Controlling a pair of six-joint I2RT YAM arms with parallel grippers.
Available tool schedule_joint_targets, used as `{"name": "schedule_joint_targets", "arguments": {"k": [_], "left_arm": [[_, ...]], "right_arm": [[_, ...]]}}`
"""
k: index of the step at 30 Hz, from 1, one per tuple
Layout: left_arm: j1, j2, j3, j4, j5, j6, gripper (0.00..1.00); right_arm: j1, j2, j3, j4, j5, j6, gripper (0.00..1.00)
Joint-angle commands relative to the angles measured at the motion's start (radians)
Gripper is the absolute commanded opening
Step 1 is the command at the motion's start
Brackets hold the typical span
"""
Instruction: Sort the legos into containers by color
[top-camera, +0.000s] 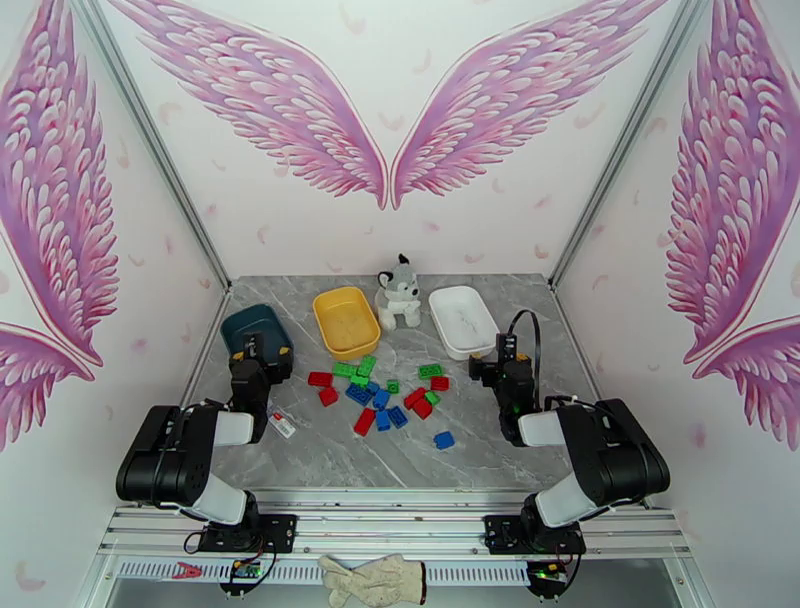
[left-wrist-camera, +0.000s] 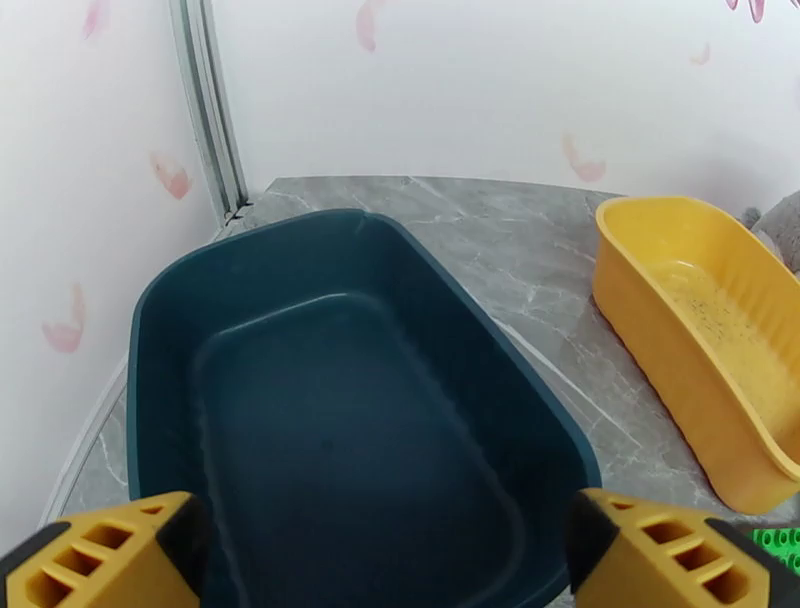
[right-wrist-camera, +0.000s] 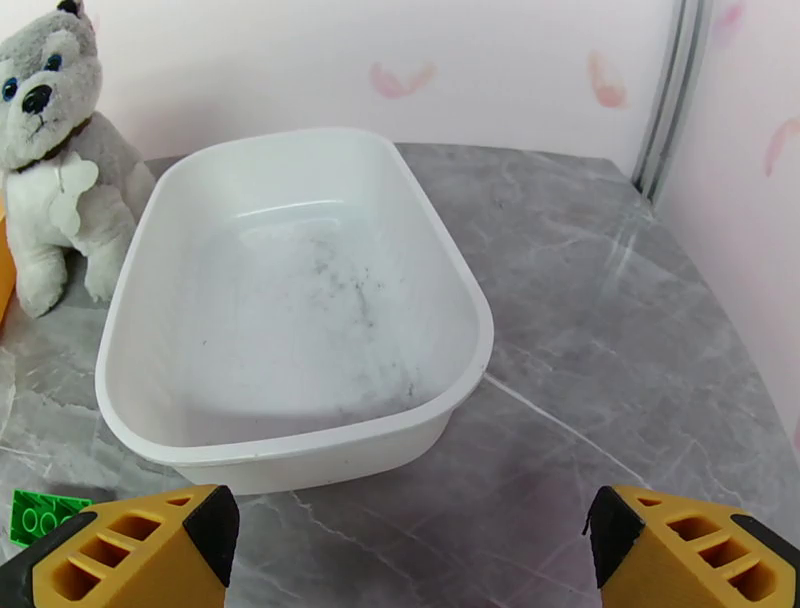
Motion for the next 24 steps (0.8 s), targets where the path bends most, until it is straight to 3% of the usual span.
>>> {"name": "schedule_joint_targets", "arguments": {"k": [1,24], "left_arm": [[0.003,-0.012,0.024,-0.026,0.025,0.013,0.99],[0.009,-0.014,0.023,-0.026,0.039,0.007,0.99]], "right_arm": [[-0.003,-0.013,0.021,0.011,-0.010,-0.010,0.99],[-0.003,-0.013,0.021,0.011,-0.010,-0.009,0.99]]}}
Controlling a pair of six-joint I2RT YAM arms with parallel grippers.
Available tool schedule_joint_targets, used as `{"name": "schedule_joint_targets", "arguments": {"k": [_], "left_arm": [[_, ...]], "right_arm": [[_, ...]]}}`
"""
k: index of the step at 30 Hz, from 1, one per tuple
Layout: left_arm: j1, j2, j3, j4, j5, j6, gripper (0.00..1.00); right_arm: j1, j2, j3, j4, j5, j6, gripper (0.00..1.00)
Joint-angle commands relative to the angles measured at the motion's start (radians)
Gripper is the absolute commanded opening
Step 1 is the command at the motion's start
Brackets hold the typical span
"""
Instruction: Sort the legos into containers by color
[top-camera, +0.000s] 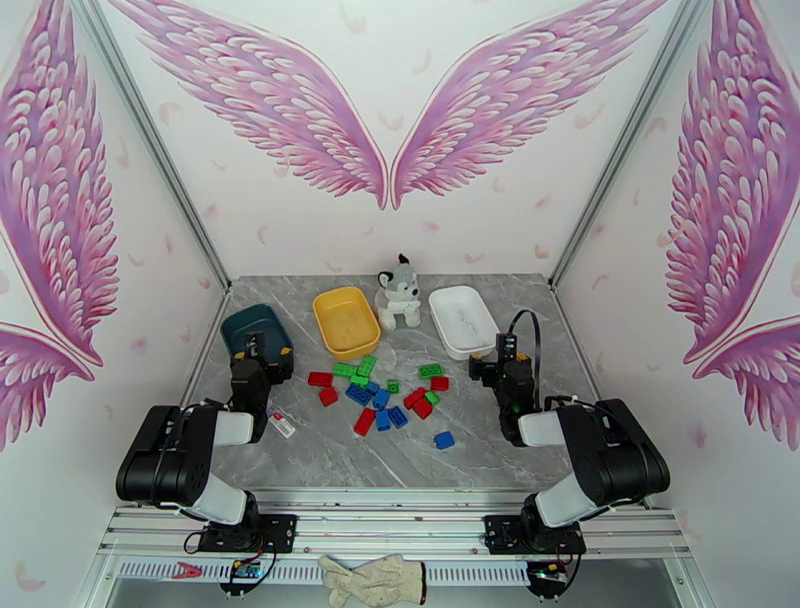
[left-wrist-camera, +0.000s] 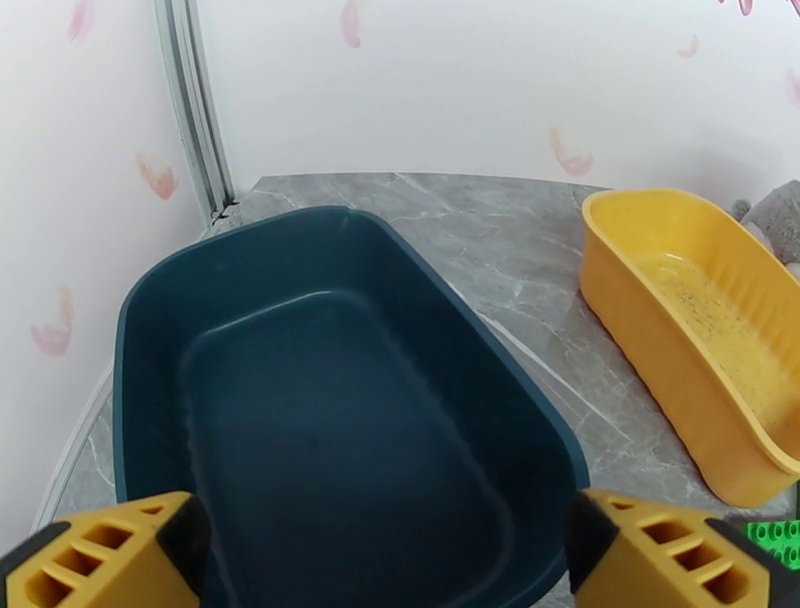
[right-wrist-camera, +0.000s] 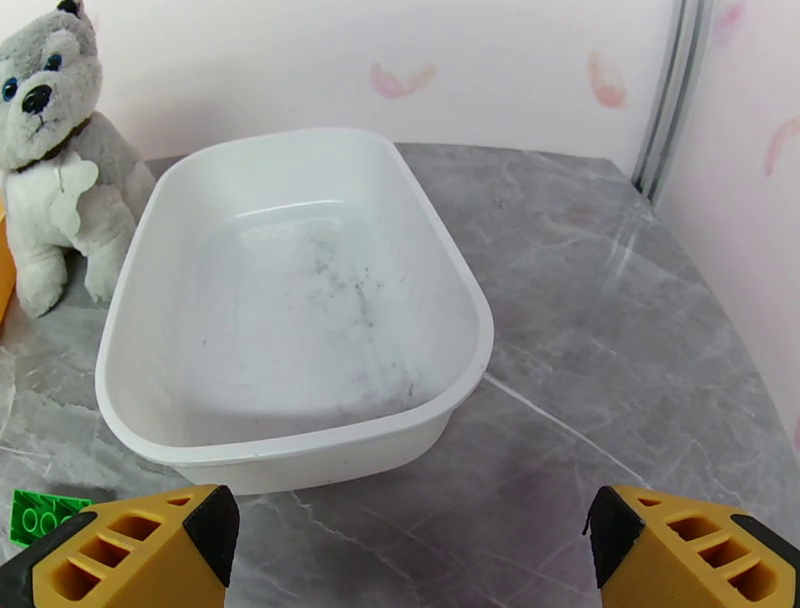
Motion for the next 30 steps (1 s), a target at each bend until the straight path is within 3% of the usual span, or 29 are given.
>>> {"name": "schedule_joint_targets", "arguments": {"k": [1,16,30], "left_arm": [[0.008,-0.013,0.021,-0.019,0.017,0.005,0.99],[0.026,-0.018,0.012,-0.003,0.112,0.016,0.99],[0.028,-0.013,0.024,-0.023,0.093,0.006,0.99]], "right_arm": [[-0.003,-0.013,0.021,0.012,-0.010,-0.009,0.99],[-0.003,-0.015,0.016,0.018,-0.011,-0.013,0.99],[-0.005,-0.016,0.022,0.008,-0.013,-0.007,0.99]]}}
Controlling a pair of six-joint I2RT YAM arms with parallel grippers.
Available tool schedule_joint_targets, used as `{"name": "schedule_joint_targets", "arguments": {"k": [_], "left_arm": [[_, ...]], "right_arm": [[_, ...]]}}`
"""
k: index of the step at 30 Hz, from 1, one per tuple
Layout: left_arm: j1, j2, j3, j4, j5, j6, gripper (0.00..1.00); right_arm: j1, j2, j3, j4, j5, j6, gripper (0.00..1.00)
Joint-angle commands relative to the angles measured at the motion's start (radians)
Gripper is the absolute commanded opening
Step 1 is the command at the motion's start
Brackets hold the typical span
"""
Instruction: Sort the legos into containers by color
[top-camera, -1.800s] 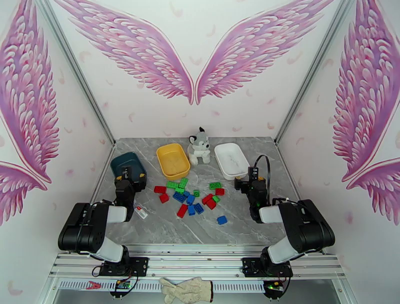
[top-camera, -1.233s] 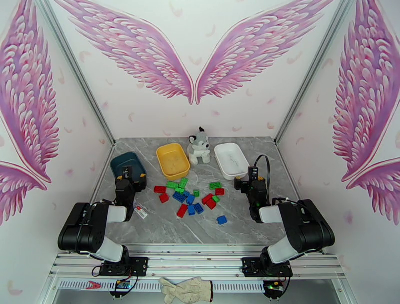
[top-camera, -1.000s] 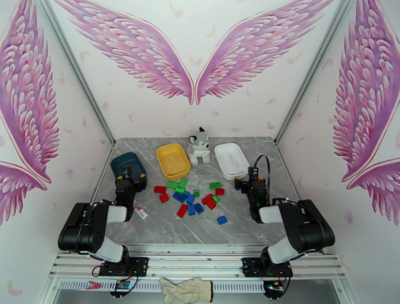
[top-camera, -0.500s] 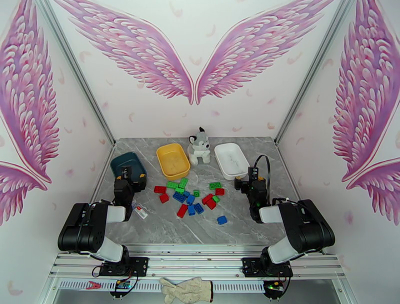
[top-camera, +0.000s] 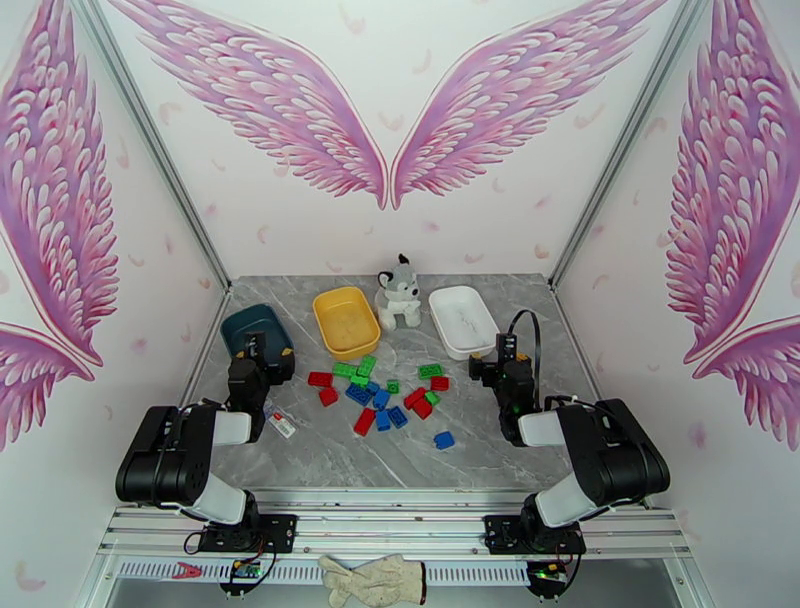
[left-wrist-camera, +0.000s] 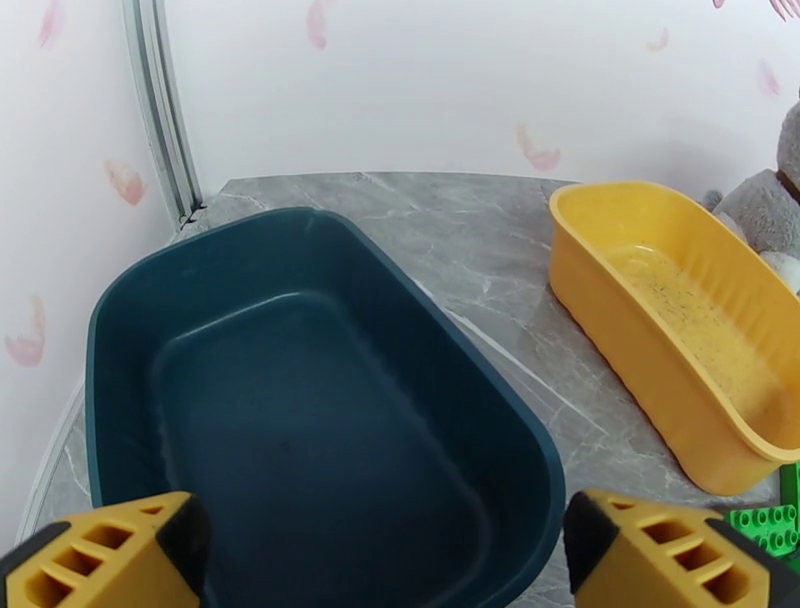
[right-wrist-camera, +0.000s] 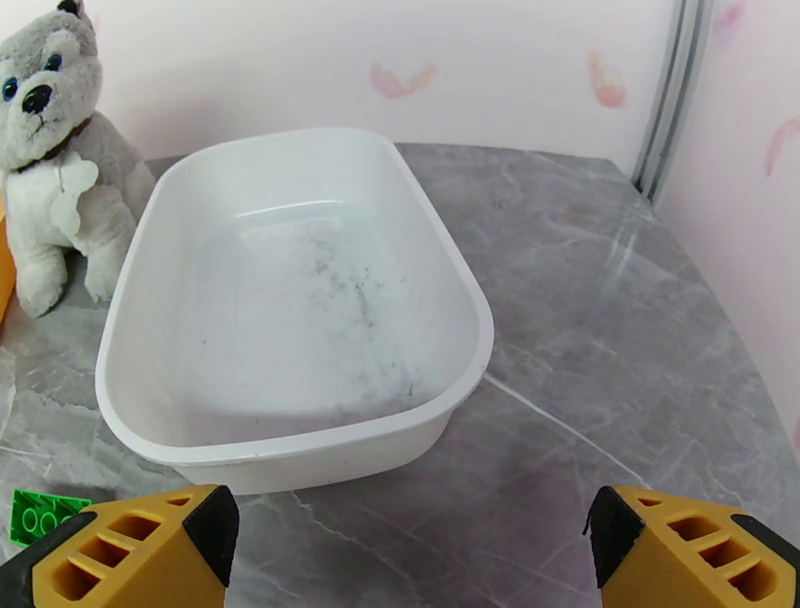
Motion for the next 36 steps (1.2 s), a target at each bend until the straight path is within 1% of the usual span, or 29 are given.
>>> {"name": "schedule_joint_targets", "arguments": {"k": [1,3,5,7,9,10,11,12,13,14,15,16,17,18,19,20,21,22,24,26,27,29,30,33,34,36], "left_arm": [[-0.002,-0.015,0.023,-0.020,-0.007,0.001,0.99],[-0.017,-0.030,0.011,-0.008,-0.072,-0.002,0.99],[-0.027,-0.084,-0.010,-0.012,-0.144,-0.011,0.99],[-0.048,-0.170,-0.011,-0.091,-0.231,-0.018,0.99],[-0.080,-0.270,0.005,-0.194,-0.319,-0.020,0.99],[-0.096,-0.320,0.009,-0.232,-0.362,-0.037,0.99],[-0.103,-0.381,0.020,-0.295,-0.394,-0.078,0.99],[-0.105,-0.434,0.038,-0.369,-0.398,-0.112,0.99],[-0.105,-0.489,0.055,-0.431,-0.395,-0.144,0.99],[-0.105,-0.543,0.056,-0.458,-0.379,-0.168,0.99],[-0.104,-0.598,0.048,-0.466,-0.357,-0.202,0.99],[-0.104,-0.643,0.040,-0.469,-0.341,-0.240,0.99],[-0.104,-0.697,0.030,-0.484,-0.332,-0.306,0.99],[-0.102,-0.744,0.021,-0.494,-0.326,-0.387,0.99],[-0.101,-0.775,0.013,-0.502,-0.329,-0.470,0.99],[-0.100,-0.805,0.009,-0.529,-0.328,-0.575,0.99],[-0.098,-0.824,0.014,-0.562,-0.301,-0.657,0.99],[-0.096,-0.834,0.021,-0.577,-0.259,-0.704,0.99],[-0.105,-0.826,0.040,-0.599,-0.141,-0.821,0.99],[-0.150,-0.795,0.052,-0.579,-0.080,-0.877,0.99],[-0.188,-0.778,0.071,-0.602,-0.075,-0.880,0.99],[-0.259,-0.762,0.128,-0.715,-0.074,-0.834,0.99],[-0.305,-0.759,0.149,-0.763,-0.094,-0.806,0.99],[-0.408,-0.754,0.177,-0.847,-0.124,-0.742,0.99],[-0.433,-0.747,0.186,-0.865,-0.128,-0.728,0.99],[-0.474,-0.725,0.171,-0.826,-0.075,-0.682,0.99]], "right_arm": [[-0.005,-0.016,0.022,0.008,-0.012,-0.008,0.99],[-0.004,-0.025,0.029,-0.015,0.009,-0.004,0.99],[0.000,-0.098,0.030,-0.071,0.070,0.009,0.99],[0.004,-0.188,0.018,-0.133,0.139,0.026,0.99],[0.010,-0.278,-0.007,-0.152,0.227,0.054,0.99],[0.011,-0.328,-0.018,-0.180,0.279,0.095,0.99],[0.010,-0.373,-0.014,-0.232,0.326,0.149,0.99],[0.011,-0.417,0.002,-0.306,0.352,0.194,0.99],[0.010,-0.463,0.037,-0.437,0.366,0.256,0.99],[0.011,-0.499,0.079,-0.561,0.390,0.339,0.99],[0.009,-0.527,0.121,-0.673,0.394,0.424,0.99],[0.009,-0.547,0.142,-0.731,0.378,0.475,0.99],[0.006,-0.570,0.151,-0.754,0.312,0.502,0.99],[0.003,-0.593,0.148,-0.753,0.220,0.511,0.99],[0.003,-0.613,0.155,-0.758,0.156,0.516,0.99],[0.004,-0.627,0.179,-0.799,0.103,0.529,0.99],[0.005,-0.626,0.219,-0.860,0.053,0.546,0.99],[0.005,-0.613,0.255,-0.913,-0.005,0.550,0.93],[0.018,-0.551,0.354,-1.024,-0.130,0.540,0.80],[0.058,-0.476,0.426,-1.129,-0.177,0.537,0.77],[0.087,-0.435,0.454,-1.170,-0.193,0.530,0.77],[0.165,-0.357,0.506,-1.234,-0.204,0.503,0.79],[0.217,-0.323,0.524,-1.258,-0.186,0.483,0.82],[0.364,-0.242,0.581,-1.323,-0.100,0.419,0.82],[0.403,-0.221,0.591,-1.332,-0.085,0.403,0.82],[0.475,-0.179,0.612,-1.363,-0.056,0.390,0.81]]}}
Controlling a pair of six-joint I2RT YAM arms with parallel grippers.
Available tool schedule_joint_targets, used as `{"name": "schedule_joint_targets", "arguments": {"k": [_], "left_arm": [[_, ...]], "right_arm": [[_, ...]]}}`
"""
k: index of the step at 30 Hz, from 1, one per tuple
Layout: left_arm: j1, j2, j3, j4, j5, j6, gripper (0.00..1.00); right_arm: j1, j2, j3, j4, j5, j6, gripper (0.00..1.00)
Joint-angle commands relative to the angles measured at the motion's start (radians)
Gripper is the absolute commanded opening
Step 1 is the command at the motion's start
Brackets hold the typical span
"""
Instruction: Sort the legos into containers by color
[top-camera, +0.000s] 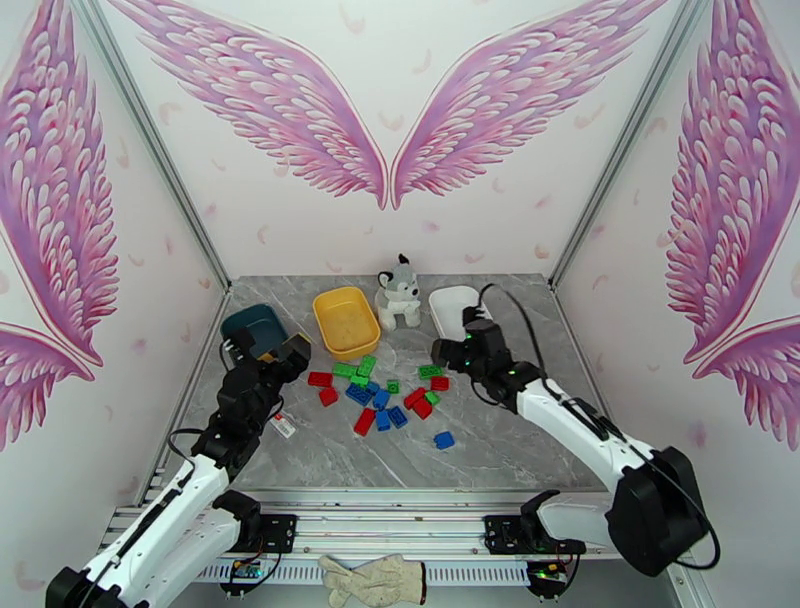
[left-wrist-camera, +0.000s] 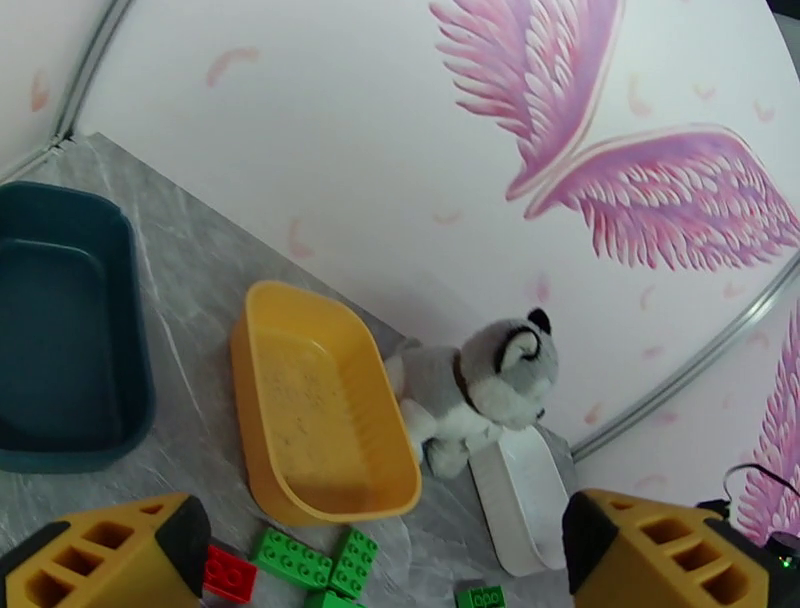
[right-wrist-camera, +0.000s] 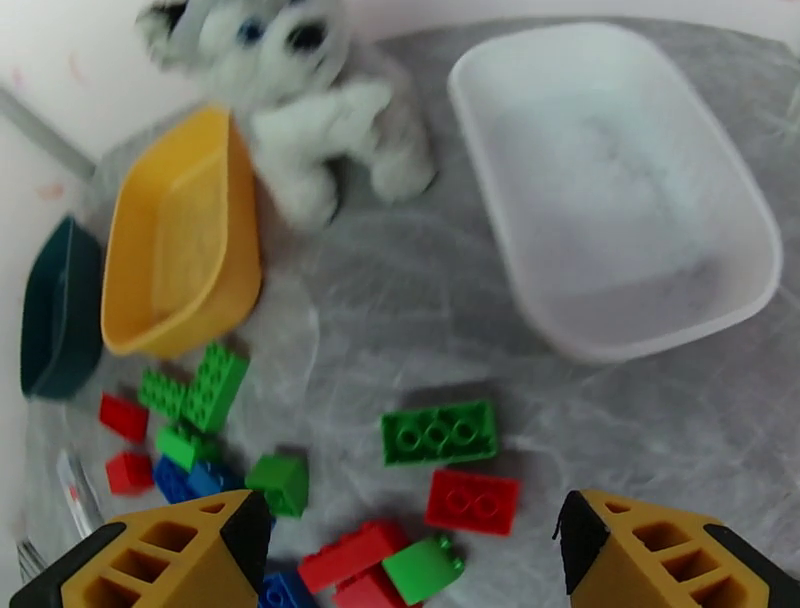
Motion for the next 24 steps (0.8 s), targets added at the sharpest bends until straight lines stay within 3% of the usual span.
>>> {"name": "schedule_joint_targets", "arguments": {"k": [1,5,8,12,17,20,24], "left_arm": [[-0.052,0.029,0.013,-0.051,0.063,0.073,0.99],[-0.076,0.061,-0.002,-0.037,0.160,0.094,0.99],[-0.088,0.060,-0.005,-0.068,0.096,0.102,0.99],[-0.080,0.075,-0.001,-0.097,0.061,0.098,0.99],[-0.079,0.133,0.002,-0.075,0.113,0.078,0.99],[-0.083,0.221,0.009,-0.025,0.179,0.057,0.99],[-0.121,0.348,0.039,0.021,0.217,0.049,0.98]], "right_arm": [[0.088,0.044,0.056,-0.134,0.039,-0.057,0.80],[0.153,0.064,0.034,-0.112,-0.025,-0.087,0.75],[0.169,0.083,0.048,-0.095,-0.114,-0.069,0.71],[0.214,0.135,0.070,-0.101,-0.137,-0.052,0.64],[0.255,0.119,0.054,-0.130,-0.118,0.025,0.71],[0.289,-0.004,-0.029,-0.170,-0.007,0.056,0.75],[0.289,-0.155,-0.151,-0.226,0.035,0.138,0.79]]}}
